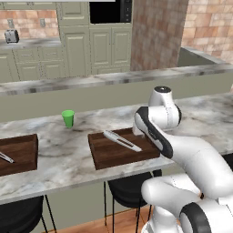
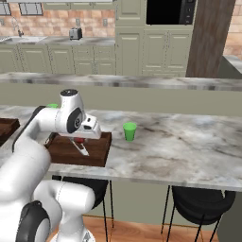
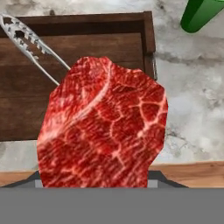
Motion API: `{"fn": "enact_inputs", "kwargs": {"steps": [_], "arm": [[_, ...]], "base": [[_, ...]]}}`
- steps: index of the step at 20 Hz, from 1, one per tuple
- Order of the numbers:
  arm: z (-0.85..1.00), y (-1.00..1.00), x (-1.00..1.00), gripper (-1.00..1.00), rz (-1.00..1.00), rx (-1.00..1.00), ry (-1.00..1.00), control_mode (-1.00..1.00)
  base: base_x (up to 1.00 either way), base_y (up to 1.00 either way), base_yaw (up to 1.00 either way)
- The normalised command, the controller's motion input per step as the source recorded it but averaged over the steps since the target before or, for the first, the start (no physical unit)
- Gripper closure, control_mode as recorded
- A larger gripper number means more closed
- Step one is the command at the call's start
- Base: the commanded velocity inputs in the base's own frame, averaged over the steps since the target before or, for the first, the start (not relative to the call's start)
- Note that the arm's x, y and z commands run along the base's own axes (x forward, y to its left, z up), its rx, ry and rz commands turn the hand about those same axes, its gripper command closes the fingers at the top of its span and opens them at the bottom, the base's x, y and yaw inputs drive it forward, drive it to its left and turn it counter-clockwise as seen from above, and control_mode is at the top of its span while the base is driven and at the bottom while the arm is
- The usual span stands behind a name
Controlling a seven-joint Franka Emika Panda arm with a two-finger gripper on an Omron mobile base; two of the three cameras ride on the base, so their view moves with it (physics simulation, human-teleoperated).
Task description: Gather the tomato and lemon from the fridge and place them on a tray on the dining counter. Then gather the steaks from the fridge and place them on the other tray.
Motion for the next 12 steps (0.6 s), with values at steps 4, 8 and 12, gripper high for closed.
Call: {"fn": "enact_inputs", "kwargs": {"steps": [4, 8, 12], "arm": [[-0.35, 0.0, 0.36, 1.0, 0.0, 0.0, 0.06, -1.0], [-0.37, 0.0, 0.36, 1.0, 0.0, 0.0, 0.06, -1.0], [-0.34, 0.0, 0.34, 1.0, 0.0, 0.0, 0.06, -1.0]], "base": [[0.0, 0.0, 0.0], [0.0, 0.0, 0.0], [0.0, 0.0, 0.0]]}}
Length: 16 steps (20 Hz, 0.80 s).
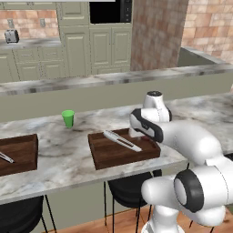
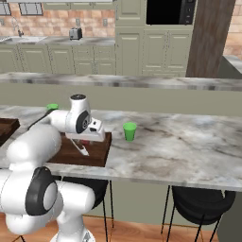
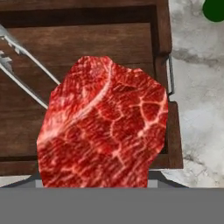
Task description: Gather the tomato and lemon from the fridge and place them on a tray on the dining counter. Then gather the steaks from the fridge and place them on the other tray.
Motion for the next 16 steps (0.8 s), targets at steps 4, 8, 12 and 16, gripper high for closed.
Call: {"fn": "enact_inputs", "kwargs": {"steps": [4, 8, 12, 16], "arm": [[-0.3, 0.0, 0.25, 1.0, 0.0, 0.0, 0.04, -1.0], [-0.29, 0.0, 0.12, 1.0, 0.0, 0.0, 0.04, -1.0], [-0.28, 0.0, 0.15, 1.0, 0.0, 0.0, 0.03, -1.0], [-0.3, 0.0, 0.12, 1.0, 0.0, 0.0, 0.02, -1.0]], "base": [[0.0, 0.0, 0.0], [0.0, 0.0, 0.0], [0.0, 0.0, 0.0], [0.0, 0.0, 0.0]]}}
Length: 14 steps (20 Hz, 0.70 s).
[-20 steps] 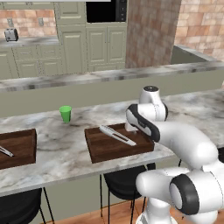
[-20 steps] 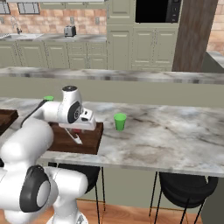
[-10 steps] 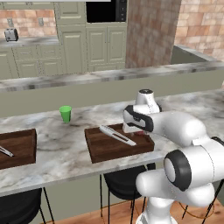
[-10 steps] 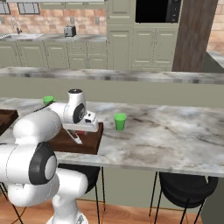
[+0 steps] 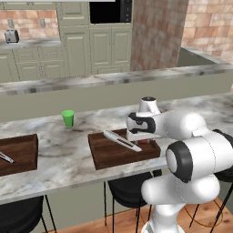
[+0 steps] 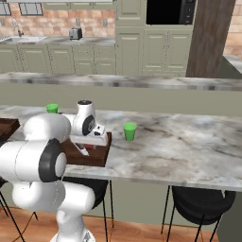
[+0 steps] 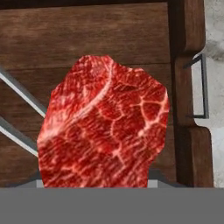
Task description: Gather the tomato and lemon from the fridge and place them on a tray on the dining counter. Then gather the steaks from the fridge and place them on the other tray.
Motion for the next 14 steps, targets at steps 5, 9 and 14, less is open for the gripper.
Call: {"fn": "enact_inputs", "kwargs": {"steps": [5, 9, 14], "arm": [[-0.31, 0.0, 0.06, 1.0, 0.0, 0.0, 0.0, -1.0], [-0.28, 0.02, 0.04, 1.0, 0.0, 0.0, 0.0, -1.0], [-0.32, 0.07, 0.0, -1.0, 0.0, -0.01, 0.0, -1.0]], "base": [[0.0, 0.0, 0.0], [0.0, 0.0, 0.0], [0.0, 0.0, 0.0]]}}
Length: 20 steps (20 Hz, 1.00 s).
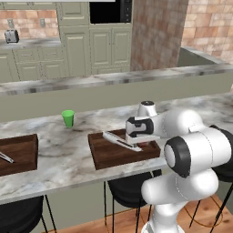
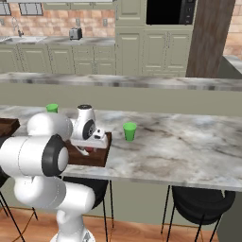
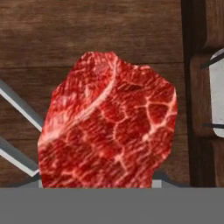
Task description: Gather the tomato and lemon from the fridge and place them on a tray on the dining counter. Then gather the steaks from the fridge and place them on the other tray.
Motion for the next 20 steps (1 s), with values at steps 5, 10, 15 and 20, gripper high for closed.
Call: {"fn": "enact_inputs", "kwargs": {"steps": [5, 10, 15, 20], "arm": [[-0.29, 0.03, 0.0, -1.0, 0.0, 0.0, -0.04, -1.0], [-0.03, 0.0, -0.11, -1.0, 0.0, 0.0, -0.01, -1.0], [0.3, 0.0, -0.28, -1.0, 0.0, 0.0, -0.01, -1.0], [0.48, 0.0, -0.36, -1.0, 0.0, 0.0, 0.0, -1.0]], "base": [[0.0, 0.0, 0.0], [0.0, 0.0, 0.0], [0.0, 0.0, 0.0], [0.0, 0.0, 0.0]]}}
